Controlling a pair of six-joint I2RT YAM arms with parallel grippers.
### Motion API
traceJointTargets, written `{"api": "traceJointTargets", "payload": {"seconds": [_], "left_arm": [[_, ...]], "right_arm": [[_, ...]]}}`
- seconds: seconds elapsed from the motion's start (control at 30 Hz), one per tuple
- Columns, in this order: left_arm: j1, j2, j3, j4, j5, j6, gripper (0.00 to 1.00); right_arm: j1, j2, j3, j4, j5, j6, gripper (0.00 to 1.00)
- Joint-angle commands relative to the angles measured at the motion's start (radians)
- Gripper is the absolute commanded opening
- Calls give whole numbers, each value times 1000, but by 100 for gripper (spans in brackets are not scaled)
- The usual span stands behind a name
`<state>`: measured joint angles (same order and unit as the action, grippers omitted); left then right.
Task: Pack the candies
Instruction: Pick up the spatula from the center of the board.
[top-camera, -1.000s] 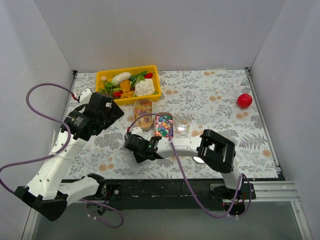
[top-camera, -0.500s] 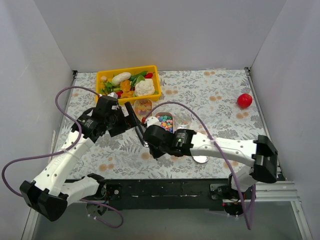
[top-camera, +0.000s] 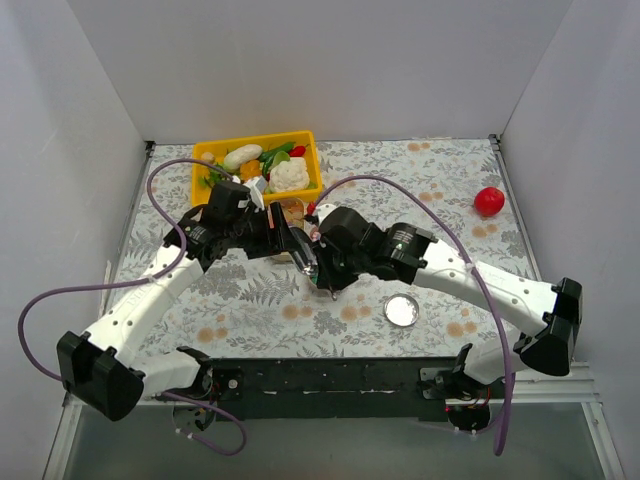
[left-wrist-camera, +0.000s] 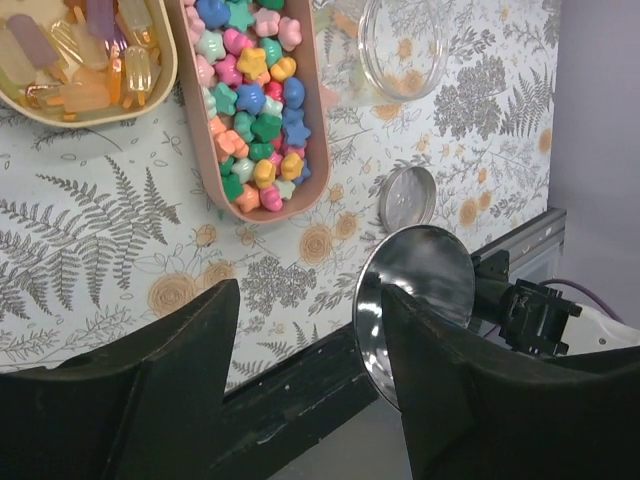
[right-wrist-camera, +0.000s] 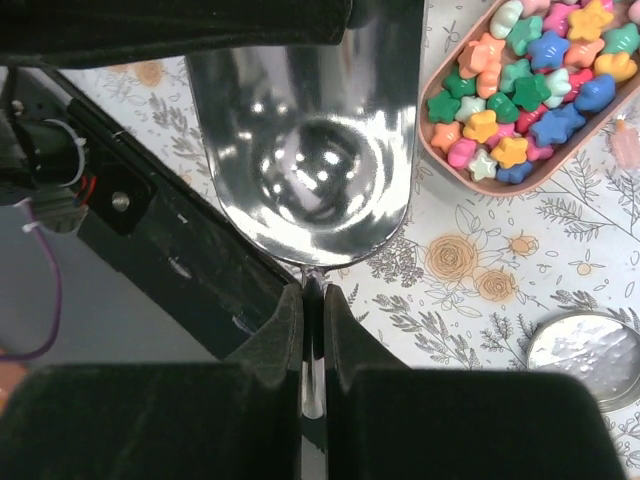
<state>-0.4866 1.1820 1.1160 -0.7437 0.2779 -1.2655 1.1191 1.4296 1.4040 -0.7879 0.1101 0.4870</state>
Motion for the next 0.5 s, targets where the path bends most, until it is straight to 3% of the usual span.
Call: {"api": "traceJointTargets", "payload": {"seconds": [0.0,0.13,0.33,0.47], "left_arm": [[6,11,-16,39,-26,41,57],[6,74,-28,73,-28,44,56],[6,182,-36,124,-40,55,54],[6,206,49,133,-92,74,59]], "right_arm": [[-106,-67,65,-37,-104,-30,1],[-143,-22,142,-82,-228,-48,1],[-196,29,248,-161,-280,-59,1],[-216,84,289,-214,-305,-47,1]]}}
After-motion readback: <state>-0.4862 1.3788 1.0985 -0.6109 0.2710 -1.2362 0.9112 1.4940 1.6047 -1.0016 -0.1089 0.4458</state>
